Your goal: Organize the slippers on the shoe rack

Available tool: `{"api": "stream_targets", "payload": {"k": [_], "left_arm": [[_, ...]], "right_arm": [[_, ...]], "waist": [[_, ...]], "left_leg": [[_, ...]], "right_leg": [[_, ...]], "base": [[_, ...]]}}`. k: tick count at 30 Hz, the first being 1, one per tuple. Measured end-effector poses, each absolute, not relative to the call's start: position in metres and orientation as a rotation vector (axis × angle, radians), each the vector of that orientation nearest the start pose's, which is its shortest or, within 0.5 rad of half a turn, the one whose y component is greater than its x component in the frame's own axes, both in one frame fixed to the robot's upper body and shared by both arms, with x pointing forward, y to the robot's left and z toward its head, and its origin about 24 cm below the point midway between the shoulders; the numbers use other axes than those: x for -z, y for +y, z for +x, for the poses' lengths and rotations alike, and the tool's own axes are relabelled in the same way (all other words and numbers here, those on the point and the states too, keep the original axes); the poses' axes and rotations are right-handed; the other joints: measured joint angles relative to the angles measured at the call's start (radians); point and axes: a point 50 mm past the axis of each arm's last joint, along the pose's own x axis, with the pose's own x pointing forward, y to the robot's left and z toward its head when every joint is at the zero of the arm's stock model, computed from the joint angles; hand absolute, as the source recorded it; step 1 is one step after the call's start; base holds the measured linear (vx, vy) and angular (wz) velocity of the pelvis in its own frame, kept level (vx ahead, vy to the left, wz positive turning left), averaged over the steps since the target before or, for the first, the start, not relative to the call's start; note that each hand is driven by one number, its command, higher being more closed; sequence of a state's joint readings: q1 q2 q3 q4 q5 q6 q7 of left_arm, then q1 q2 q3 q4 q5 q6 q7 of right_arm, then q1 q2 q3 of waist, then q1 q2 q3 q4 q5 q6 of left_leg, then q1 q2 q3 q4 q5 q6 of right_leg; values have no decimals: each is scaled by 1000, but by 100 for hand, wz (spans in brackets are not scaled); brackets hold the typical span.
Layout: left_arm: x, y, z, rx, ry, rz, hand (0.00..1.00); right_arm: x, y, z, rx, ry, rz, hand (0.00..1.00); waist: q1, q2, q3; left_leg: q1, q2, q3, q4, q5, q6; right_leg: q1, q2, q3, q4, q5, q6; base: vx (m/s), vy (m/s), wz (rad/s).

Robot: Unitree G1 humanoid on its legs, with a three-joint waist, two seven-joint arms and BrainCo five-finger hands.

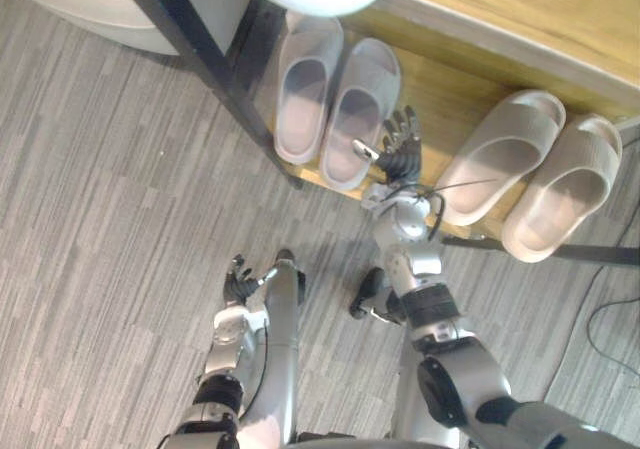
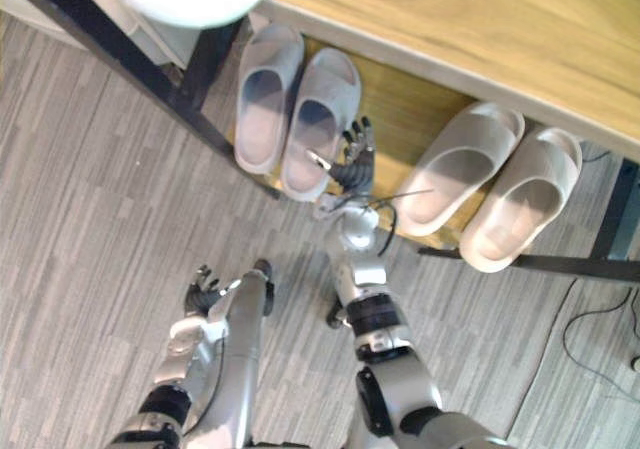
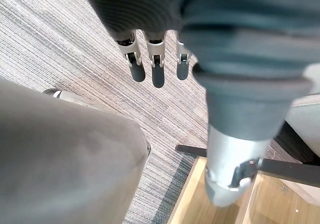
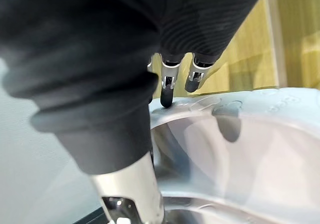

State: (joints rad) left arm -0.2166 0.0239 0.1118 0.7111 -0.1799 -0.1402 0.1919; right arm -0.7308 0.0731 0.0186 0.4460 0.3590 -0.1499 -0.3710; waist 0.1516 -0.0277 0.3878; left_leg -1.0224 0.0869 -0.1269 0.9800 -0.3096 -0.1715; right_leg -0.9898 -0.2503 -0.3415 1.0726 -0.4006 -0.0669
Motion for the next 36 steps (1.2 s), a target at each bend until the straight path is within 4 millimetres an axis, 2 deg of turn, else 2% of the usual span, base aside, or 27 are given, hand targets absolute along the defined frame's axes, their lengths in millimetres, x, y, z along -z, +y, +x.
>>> {"api": "stream_targets", "payload": {"k": [4,15,17,23,25,28,32,35,36], "left_arm": [[51,175,264,-300,371,-144,0],[52,175,265,-308,376,-156,0],[55,175,263,-313,392,-157,0],[62,180,255,-331,428,-156,0],[63,178,254,-325,433,-157,0],[72,169,241,-297,471,-152,0],[81,160,227,-257,507,-154,0],[90,155,214,-218,550,-140,0],[97,154,205,-206,585,-127,0]], "right_arm": [[-170,-88,367,104,-292,444,0],[-166,-93,370,120,-280,398,0],[-157,-96,366,128,-262,389,0],[-119,-109,336,164,-226,288,0],[-110,-115,324,181,-216,284,0],[-90,-128,299,220,-198,215,0],[-73,-129,278,190,-166,143,0],[-45,-129,258,149,-71,71,0],[-29,-131,246,147,-7,38,0]], "waist": [[0,0,0],[0,2,1],[0,1,2],[-21,-8,12],[-30,-8,12],[-53,-11,12],[-69,-19,6],[-78,-42,-18],[-82,-50,-48]], "left_leg": [[-7,-3,-12,0,6,-4],[7,-8,-14,-2,13,-2],[30,-8,-13,-12,13,-2],[150,6,3,-79,18,7],[195,13,13,-109,20,11],[331,29,54,-201,29,27],[450,49,107,-296,51,39],[561,52,144,-399,79,43],[606,51,155,-448,89,46]], "right_leg": [[0,-2,-11,3,-2,2],[16,-8,-14,4,-2,3],[39,-8,-14,-4,-2,3],[158,8,-20,-81,8,11],[205,12,-26,-114,21,4],[333,24,-26,-207,46,16],[442,33,-24,-301,76,28],[537,49,-17,-400,106,43],[575,55,-16,-448,120,52]], "base": [[-6,1,7],[-4,2,1],[0,0,0],[25,12,-4],[58,27,-5],[84,36,-7],[95,46,-4],[157,69,-15],[122,37,-9]]}}
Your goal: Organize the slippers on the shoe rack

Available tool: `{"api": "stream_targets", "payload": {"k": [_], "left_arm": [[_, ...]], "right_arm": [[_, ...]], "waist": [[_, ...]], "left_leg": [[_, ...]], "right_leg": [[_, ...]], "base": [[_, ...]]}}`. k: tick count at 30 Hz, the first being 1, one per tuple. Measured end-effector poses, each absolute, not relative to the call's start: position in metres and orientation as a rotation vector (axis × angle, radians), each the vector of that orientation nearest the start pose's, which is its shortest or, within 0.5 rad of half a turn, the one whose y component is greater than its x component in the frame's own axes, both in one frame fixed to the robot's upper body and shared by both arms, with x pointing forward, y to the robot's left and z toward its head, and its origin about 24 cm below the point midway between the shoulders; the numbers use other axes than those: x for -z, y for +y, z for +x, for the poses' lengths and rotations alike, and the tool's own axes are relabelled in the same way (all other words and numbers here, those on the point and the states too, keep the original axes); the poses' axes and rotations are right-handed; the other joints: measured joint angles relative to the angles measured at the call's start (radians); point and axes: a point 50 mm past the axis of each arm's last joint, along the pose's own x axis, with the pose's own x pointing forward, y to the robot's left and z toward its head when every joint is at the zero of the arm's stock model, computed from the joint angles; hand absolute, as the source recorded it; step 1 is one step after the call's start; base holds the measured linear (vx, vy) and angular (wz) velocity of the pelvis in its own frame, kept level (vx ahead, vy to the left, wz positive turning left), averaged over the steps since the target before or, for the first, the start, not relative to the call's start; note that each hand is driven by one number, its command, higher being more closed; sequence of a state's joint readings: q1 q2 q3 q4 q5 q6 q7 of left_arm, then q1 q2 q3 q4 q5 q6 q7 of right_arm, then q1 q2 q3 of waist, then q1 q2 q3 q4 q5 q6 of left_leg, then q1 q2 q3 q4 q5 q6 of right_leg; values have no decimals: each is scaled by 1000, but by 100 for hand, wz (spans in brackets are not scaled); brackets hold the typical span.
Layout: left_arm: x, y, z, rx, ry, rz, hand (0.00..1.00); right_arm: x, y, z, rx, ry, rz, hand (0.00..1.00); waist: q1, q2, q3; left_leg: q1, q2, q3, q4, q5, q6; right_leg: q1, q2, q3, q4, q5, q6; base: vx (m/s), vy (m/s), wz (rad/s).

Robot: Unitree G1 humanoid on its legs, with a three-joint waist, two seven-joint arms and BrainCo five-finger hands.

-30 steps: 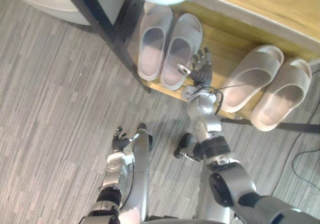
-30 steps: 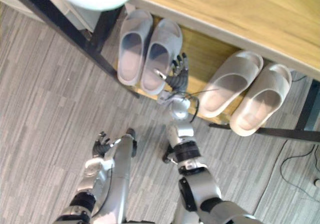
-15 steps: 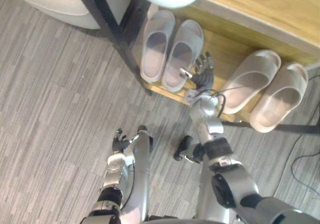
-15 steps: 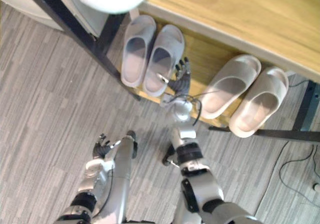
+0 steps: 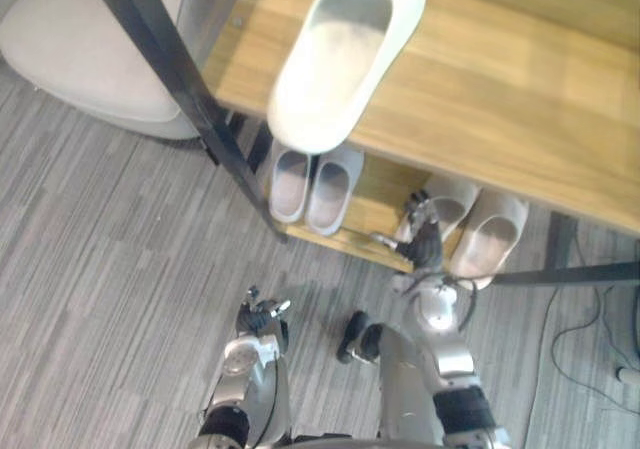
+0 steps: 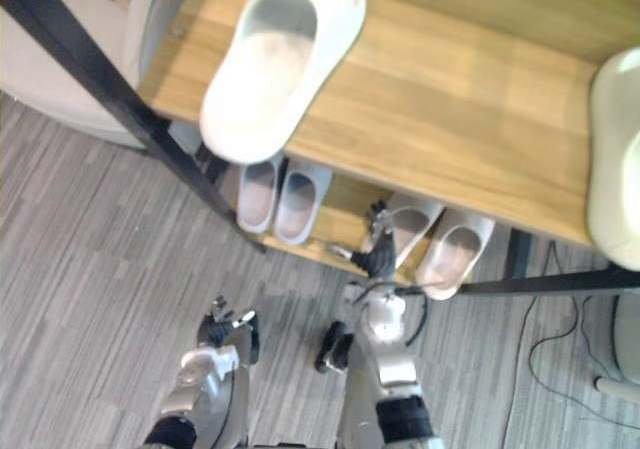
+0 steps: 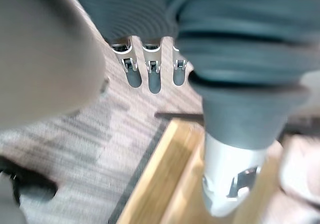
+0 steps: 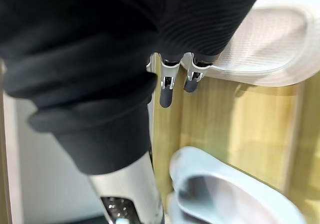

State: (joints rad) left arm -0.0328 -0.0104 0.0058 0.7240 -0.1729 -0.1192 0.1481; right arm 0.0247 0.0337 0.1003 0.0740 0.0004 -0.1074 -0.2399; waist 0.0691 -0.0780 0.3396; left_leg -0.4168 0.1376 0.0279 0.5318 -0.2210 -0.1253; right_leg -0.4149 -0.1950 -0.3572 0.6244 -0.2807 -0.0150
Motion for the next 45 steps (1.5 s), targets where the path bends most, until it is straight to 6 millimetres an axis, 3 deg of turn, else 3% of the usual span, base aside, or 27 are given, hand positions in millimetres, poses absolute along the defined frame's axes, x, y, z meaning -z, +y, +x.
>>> {"api": "stream_targets", "payload": {"k": [3,7,10,13,20,26,29,34,37,45], "left_arm": [[114,150,185,-154,678,-70,0],[128,149,167,-102,768,-19,0],[133,152,159,-90,804,13,0],[138,159,151,-81,840,58,0],[143,158,142,-18,872,130,0],[144,146,139,55,876,159,0],[138,130,142,165,820,185,0],[103,84,162,367,600,143,0],[69,50,168,535,436,53,0],[23,17,170,739,261,-112,0]], "right_arm": [[16,-137,224,133,186,-34,0],[81,-151,187,121,507,-127,0],[110,-158,160,106,669,-169,0],[127,-159,142,94,777,-171,0],[137,-168,133,129,853,-164,0],[142,-175,125,158,891,-160,0],[143,-178,120,168,905,-167,0],[146,-187,107,226,938,-140,0],[147,-189,105,237,947,-135,0],[148,-190,103,236,959,-137,0]], "waist": [[-17,-10,-67],[-38,27,-139],[-48,52,-166],[-57,56,-186],[-60,57,-201],[-61,58,-221],[-62,61,-239],[-63,71,-260],[-65,82,-274],[-70,86,-286]], "left_leg": [[118,-15,25,-135,41,5],[267,-24,48,-327,106,13],[338,-27,68,-400,128,20],[377,-28,78,-426,134,21],[420,-37,100,-470,162,32],[461,-46,104,-522,190,38],[474,-48,102,-550,190,37],[489,-57,96,-567,190,37],[501,-61,89,-584,193,41],[527,-68,74,-598,198,49]], "right_leg": [[95,10,2,-117,38,18],[230,44,4,-309,117,39],[306,64,10,-410,164,52],[357,78,21,-480,200,57],[417,102,53,-603,282,55],[453,105,61,-671,317,63],[455,106,74,-685,322,66],[475,106,91,-692,322,66],[485,106,90,-698,323,69],[502,110,81,-695,317,72]], "base": [[170,48,-8],[180,74,-11],[116,69,-10],[42,44,-13],[-46,23,-12],[-111,6,-6],[-62,-4,-7],[12,10,-4],[101,16,3],[105,13,6]]}}
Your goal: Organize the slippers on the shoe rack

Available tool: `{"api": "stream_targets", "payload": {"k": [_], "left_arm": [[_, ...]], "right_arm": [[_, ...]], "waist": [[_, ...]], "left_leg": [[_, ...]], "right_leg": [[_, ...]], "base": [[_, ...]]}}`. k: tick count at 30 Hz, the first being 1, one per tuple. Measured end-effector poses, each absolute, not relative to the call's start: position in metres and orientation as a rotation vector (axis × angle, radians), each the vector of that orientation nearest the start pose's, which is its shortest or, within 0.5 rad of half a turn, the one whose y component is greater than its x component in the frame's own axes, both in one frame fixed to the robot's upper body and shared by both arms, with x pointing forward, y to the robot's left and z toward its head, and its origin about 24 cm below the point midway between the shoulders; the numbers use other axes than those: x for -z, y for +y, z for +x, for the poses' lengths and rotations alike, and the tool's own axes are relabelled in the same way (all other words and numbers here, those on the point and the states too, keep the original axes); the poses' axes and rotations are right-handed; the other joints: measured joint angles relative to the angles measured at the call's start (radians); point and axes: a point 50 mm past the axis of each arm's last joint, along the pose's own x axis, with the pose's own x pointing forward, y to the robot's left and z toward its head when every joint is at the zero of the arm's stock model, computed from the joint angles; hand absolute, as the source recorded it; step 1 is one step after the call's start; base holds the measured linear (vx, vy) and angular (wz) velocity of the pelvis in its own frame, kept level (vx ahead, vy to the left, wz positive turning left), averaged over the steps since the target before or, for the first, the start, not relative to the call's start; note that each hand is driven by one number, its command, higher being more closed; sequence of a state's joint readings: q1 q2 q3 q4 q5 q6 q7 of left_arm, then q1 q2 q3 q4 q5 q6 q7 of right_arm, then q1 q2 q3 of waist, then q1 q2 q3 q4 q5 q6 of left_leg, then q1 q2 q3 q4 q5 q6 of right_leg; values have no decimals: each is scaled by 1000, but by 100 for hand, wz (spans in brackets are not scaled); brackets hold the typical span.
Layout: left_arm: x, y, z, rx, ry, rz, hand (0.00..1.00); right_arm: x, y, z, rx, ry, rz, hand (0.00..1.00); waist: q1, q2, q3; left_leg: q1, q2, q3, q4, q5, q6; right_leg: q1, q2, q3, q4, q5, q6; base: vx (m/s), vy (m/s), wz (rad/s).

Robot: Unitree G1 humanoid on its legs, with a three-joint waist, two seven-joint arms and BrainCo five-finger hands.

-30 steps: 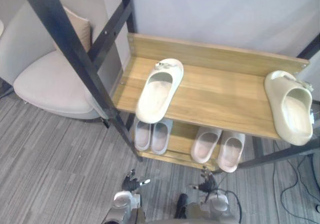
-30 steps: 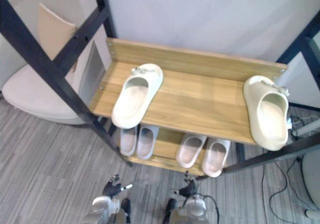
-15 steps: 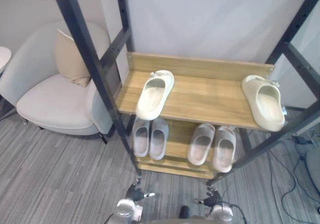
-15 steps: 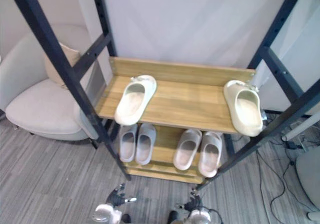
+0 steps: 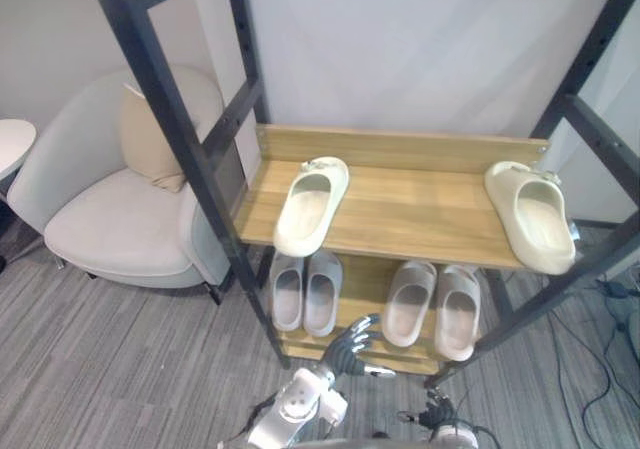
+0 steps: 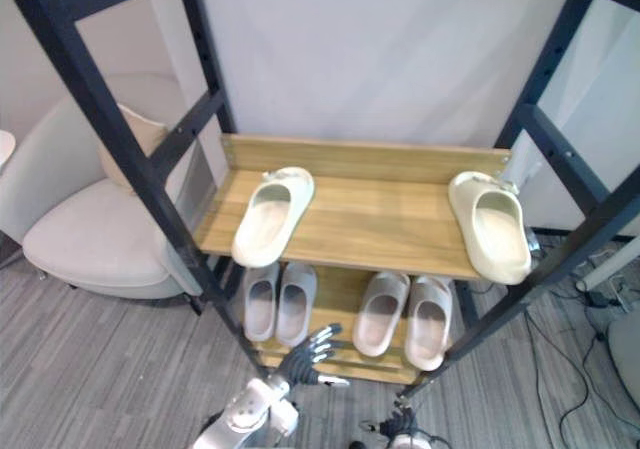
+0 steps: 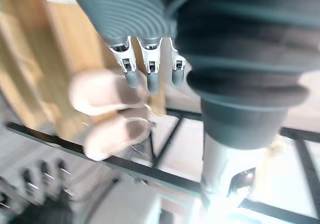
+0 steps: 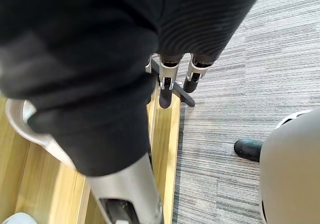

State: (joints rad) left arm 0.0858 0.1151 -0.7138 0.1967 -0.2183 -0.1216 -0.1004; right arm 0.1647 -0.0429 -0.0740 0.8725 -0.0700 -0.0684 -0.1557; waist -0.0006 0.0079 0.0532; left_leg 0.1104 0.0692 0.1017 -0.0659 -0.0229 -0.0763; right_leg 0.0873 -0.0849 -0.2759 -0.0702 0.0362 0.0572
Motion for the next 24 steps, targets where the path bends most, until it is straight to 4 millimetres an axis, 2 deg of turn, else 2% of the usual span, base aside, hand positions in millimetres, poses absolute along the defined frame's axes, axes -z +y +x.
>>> {"api": "stream_targets", "payload": {"k": [5,12,19,24], "left_arm": [[-18,-3,176,843,126,-260,0],[-62,-14,173,921,-24,-375,0],[-115,-19,179,944,-235,-476,0],[-144,-17,198,875,-360,-489,0]], "right_arm": [[149,-189,103,227,959,-141,0],[149,-188,102,202,963,-161,0],[149,-191,99,209,969,-161,0],[149,-191,99,207,971,-166,0]], "waist": [[-3,-2,-3],[-8,-3,-28],[-2,-1,-37],[-1,-5,-42]], "left_leg": [[2,-6,3,1,-6,5],[-3,-1,8,16,-21,5],[-7,-3,19,19,-29,8],[-8,-13,15,19,-30,11]], "right_leg": [[0,-5,7,-1,0,0],[-4,-10,16,7,-14,11],[-19,-18,28,33,-29,19],[-19,-23,26,34,-26,16]], "base": [[16,12,-1],[-37,1,-3],[-17,6,-5],[44,17,3]]}}
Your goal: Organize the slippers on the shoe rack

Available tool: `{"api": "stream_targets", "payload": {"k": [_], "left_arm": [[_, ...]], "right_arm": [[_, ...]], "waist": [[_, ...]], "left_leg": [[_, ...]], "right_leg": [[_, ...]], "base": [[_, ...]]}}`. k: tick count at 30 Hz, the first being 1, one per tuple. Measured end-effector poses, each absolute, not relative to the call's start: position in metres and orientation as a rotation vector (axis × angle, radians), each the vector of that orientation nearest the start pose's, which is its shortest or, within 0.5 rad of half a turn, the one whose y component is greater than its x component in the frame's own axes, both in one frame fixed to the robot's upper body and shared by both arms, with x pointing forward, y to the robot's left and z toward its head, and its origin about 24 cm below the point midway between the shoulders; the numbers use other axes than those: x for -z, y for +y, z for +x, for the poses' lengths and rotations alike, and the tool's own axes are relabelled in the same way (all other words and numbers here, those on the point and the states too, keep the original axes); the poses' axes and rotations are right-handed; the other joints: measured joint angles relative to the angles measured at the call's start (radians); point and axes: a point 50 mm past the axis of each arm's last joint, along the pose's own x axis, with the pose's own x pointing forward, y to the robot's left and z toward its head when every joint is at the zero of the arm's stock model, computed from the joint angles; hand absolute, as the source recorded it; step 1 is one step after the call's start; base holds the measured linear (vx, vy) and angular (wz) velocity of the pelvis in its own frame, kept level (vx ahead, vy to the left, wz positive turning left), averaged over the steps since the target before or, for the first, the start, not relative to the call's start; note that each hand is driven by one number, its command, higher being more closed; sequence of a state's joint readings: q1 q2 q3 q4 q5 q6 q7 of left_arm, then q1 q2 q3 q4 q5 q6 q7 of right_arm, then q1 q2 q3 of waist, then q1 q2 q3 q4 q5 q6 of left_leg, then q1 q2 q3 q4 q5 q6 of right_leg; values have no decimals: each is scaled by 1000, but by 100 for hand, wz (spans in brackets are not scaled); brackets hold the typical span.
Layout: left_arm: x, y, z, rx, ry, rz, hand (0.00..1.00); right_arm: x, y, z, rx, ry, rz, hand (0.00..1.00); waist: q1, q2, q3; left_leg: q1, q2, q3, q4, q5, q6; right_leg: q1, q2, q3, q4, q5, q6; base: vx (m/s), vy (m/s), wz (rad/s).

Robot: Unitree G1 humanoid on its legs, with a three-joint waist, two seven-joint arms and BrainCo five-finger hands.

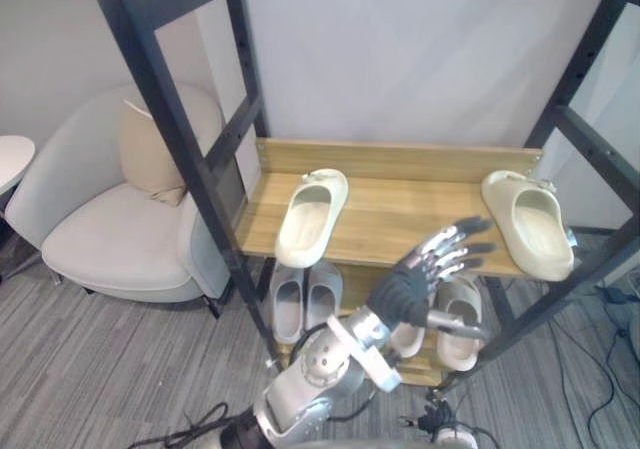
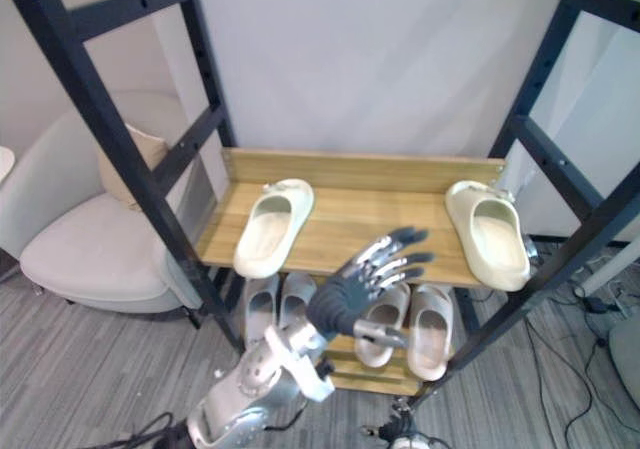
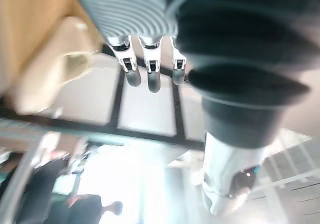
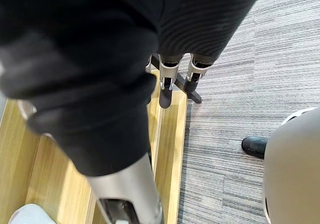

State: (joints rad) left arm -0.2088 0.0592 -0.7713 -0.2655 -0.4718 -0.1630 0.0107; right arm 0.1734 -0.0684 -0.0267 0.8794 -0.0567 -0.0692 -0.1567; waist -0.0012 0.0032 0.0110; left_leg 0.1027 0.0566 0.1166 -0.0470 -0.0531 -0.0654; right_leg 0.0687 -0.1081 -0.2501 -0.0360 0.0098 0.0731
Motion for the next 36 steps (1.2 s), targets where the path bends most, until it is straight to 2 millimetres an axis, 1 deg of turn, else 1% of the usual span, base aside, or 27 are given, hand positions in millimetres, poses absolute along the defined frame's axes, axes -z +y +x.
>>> {"api": "stream_targets", "payload": {"k": [2,4,8,11,14,16,21,28,30,34,36], "left_arm": [[-159,-13,209,827,-425,-476,0],[-170,-8,217,790,-478,-470,0],[-189,5,232,698,-571,-444,0],[-202,13,244,634,-628,-426,0],[-207,17,254,599,-644,-409,0],[-207,21,258,563,-647,-392,0],[-203,34,277,466,-625,-345,0],[-202,43,299,380,-599,-261,0],[-195,51,307,341,-575,-212,0],[-169,76,328,240,-455,-85,0],[-164,85,331,210,-434,-53,0]], "right_arm": [[149,-192,99,207,971,-167,0],[150,-192,99,206,972,-166,0],[149,-192,99,205,971,-167,0],[149,-192,99,200,972,-164,0],[149,-192,100,195,971,-161,0],[149,-191,100,192,969,-158,0],[149,-192,100,190,968,-155,0],[149,-192,102,189,969,-151,0],[148,-192,103,187,964,-151,0],[145,-193,108,190,939,-151,0],[145,-193,108,191,939,-152,0]], "waist": [[0,-2,-1],[0,-3,-2],[-1,-12,3],[-1,-13,3],[-6,-13,3],[-10,-13,3],[-14,-14,3],[-21,-17,5],[-30,-17,5],[-52,-19,6],[-55,-22,9]], "left_leg": [[0,-4,-9,0,0,1],[-3,-5,-16,1,0,1],[-3,-6,-17,1,-1,2],[-3,-8,-17,6,-3,5],[-10,-13,-19,18,-7,11],[-9,-14,-18,19,-7,11],[-10,-15,-19,19,-7,11],[-12,-16,-20,19,-7,11],[-10,-19,-20,19,-7,11],[-11,-17,-15,19,-7,11],[-10,-17,-14,19,-7,11]], "right_leg": [[0,-3,-9,0,-1,1],[1,-5,-10,0,-1,1],[1,-6,-10,0,-2,2],[3,-9,-10,0,-3,3],[1,-15,-9,5,-4,5],[1,-16,-8,7,-4,6],[0,-17,-8,8,-4,6],[-1,-17,-9,7,-4,6],[1,-16,-11,3,-3,5],[1,-11,-12,-7,5,0],[2,-10,-13,-15,9,-1]], "base": [[65,18,13],[31,11,9],[5,2,1],[-22,4,0],[-40,11,1],[-33,10,0],[0,0,0],[0,0,0],[0,0,0],[0,0,-4],[0,0,0]]}}
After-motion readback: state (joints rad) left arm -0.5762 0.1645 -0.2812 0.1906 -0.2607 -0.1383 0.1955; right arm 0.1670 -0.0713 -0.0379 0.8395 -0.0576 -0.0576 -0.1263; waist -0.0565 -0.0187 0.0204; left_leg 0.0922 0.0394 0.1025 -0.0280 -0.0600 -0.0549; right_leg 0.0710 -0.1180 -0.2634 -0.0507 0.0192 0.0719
